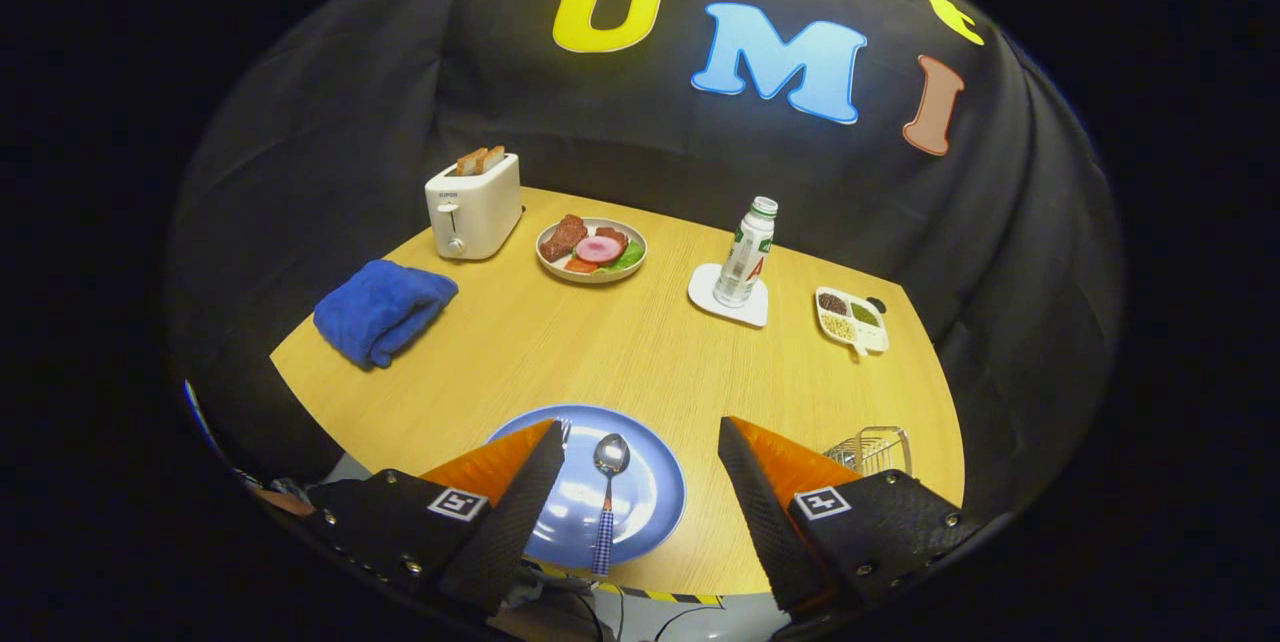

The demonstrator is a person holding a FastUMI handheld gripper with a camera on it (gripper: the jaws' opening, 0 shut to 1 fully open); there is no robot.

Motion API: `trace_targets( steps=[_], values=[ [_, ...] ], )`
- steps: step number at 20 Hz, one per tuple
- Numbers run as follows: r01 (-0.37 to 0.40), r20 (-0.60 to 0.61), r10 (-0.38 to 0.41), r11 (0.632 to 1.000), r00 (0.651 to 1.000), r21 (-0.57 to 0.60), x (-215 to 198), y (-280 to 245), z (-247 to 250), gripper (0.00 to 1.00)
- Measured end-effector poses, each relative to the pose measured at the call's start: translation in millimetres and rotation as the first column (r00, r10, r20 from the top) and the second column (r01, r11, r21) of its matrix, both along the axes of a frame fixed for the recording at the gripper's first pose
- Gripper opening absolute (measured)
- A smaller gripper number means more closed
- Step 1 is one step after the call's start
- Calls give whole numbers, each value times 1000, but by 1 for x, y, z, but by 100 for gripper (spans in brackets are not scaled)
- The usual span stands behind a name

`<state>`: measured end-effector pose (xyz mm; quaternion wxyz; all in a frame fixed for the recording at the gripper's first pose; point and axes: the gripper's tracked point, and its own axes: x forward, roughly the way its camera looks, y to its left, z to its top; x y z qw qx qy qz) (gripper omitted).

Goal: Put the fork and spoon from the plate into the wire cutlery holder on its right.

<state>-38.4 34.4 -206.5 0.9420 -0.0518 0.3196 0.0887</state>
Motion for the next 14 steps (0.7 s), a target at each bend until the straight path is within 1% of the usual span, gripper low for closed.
trace_targets(
  steps=[3, 5, 7, 10, 14],
  values=[
    [3, -100, -4, 1000, 995, -7, -3, 0, -24, 95],
    [-8, -175, 5, 1000, 984, -16, -9, 0, -43, 95],
    [-26, -257, 18, 999, 966, -27, -15, 2, -65, 95],
    [-60, -365, 48, 998, 930, -21, -28, 8, -90, 96],
    [-89, -444, 65, 995, 894, -33, -35, 13, -114, 96]
  ],
)
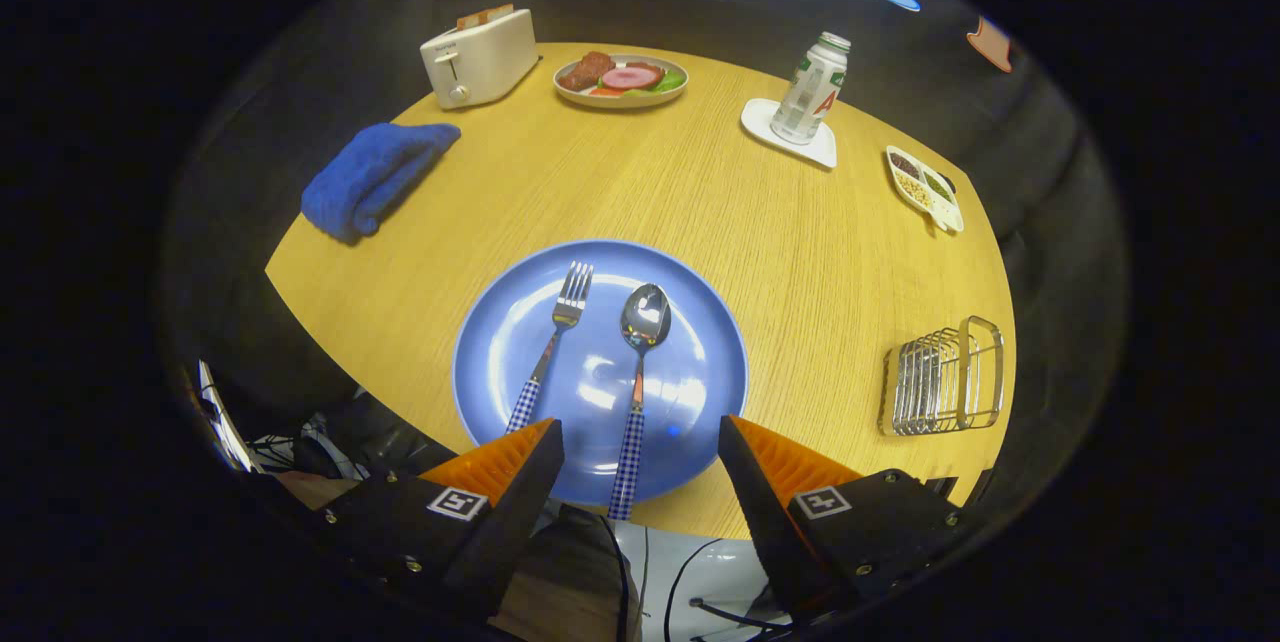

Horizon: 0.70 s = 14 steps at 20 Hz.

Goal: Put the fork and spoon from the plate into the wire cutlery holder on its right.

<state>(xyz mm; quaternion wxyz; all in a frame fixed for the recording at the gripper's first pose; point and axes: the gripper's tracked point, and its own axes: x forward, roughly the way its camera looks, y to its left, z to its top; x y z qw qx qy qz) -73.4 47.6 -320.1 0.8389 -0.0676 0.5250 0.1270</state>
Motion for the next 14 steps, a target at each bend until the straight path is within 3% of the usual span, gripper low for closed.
trace_targets(
  steps=[5, 7, 9, 10, 12, 13, 14],
  values=[
    [-3, -146, -2, 1000, 989, -31, -3, 3, -33, 78],
    [-14, -183, 4, 998, 983, -53, -3, 3, -42, 77],
    [-14, -247, -3, 998, 969, -67, -8, 2, -51, 52],
    [-16, -295, 1, 999, 955, -48, -14, 7, -54, 47],
    [-12, -349, 0, 999, 937, -31, -11, 13, -56, 47],
    [26, -337, -32, 999, 941, -23, -4, 9, -59, 47],
    [20, -385, -36, 999, 922, -44, -8, 5, -65, 8]
  ],
)
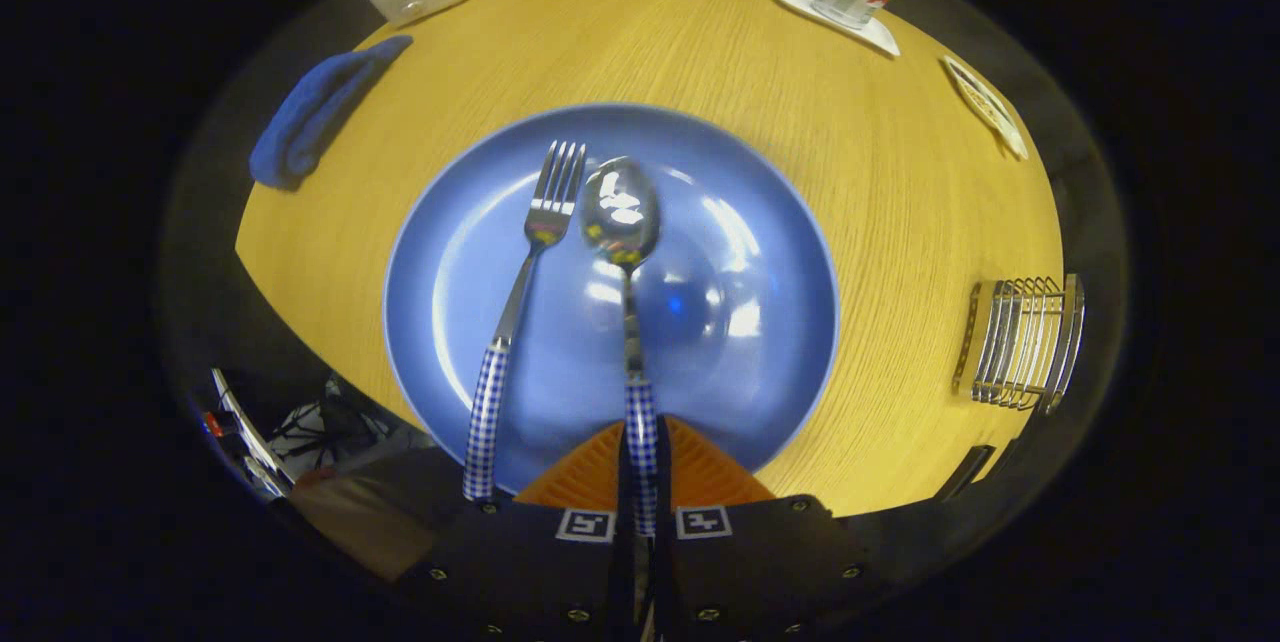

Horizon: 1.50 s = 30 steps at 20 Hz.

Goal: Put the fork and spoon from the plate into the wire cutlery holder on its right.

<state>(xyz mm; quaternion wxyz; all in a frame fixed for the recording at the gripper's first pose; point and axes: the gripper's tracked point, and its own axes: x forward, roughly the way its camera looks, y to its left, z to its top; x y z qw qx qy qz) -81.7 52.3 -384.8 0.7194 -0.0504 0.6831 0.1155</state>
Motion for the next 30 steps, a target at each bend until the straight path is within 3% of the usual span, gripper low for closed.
trace_targets(
  steps=[5, 9, 13, 23, 30],
  values=[
    [23, -47, -19, 996, 999, 91, 2, 1, 19, 8],
    [-12, -51, 18, 993, 999, 114, -6, -19, 52, 8],
    [-74, -20, 76, 995, 997, 66, -10, -59, 88, 8],
    [-89, -43, 86, 995, 995, -53, -36, -167, 150, 8],
    [-47, -117, 27, 984, 993, -170, -38, -260, 164, 8]
  ],
)
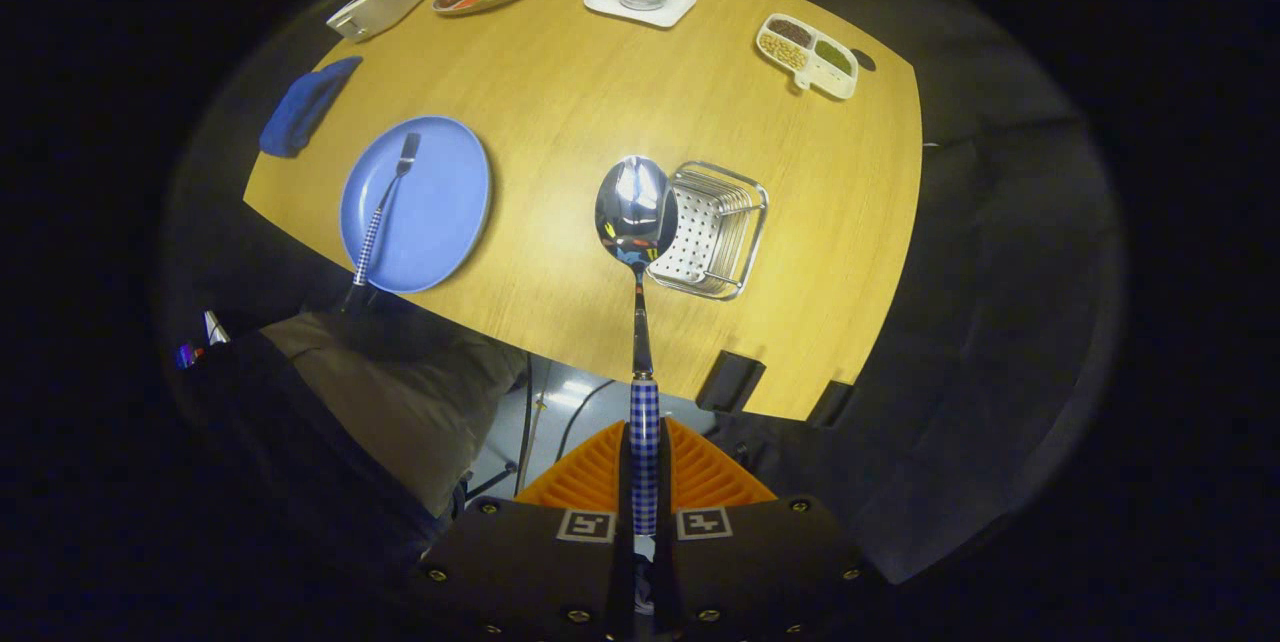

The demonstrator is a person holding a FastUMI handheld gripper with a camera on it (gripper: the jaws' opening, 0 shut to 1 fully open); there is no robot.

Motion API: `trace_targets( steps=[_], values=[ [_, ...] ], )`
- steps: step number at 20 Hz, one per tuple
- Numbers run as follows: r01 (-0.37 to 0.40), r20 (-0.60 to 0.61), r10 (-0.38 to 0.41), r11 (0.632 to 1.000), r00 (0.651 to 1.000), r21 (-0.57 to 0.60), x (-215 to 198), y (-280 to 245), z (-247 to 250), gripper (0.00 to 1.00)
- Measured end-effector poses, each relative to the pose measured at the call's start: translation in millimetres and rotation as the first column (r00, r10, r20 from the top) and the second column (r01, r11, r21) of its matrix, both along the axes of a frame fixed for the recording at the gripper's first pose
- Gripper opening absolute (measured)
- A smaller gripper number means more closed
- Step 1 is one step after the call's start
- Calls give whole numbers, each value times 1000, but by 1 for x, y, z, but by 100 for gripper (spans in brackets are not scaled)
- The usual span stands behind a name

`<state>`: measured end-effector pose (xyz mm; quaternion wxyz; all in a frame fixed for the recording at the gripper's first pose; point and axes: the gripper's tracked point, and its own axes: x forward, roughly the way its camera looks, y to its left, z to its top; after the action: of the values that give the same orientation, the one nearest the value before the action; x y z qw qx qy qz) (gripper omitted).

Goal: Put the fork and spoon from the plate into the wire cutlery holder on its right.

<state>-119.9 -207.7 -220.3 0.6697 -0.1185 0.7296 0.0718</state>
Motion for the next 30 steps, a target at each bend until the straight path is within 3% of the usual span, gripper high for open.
trace_targets(
  steps=[8, 16, 20, 23, 30],
  values=[
    [-24, -182, 10, 997, 983, -76, 8, -34, -36, 8],
    [-103, -286, 63, 986, 956, -129, 33, -43, -58, 8],
    [-184, -322, 114, 963, 940, -196, 49, -51, -68, 8],
    [-202, -356, 117, 956, 927, -213, 54, -52, -76, 8],
    [-138, -366, 67, 975, 928, -172, 60, -43, -78, 16]
  ],
)
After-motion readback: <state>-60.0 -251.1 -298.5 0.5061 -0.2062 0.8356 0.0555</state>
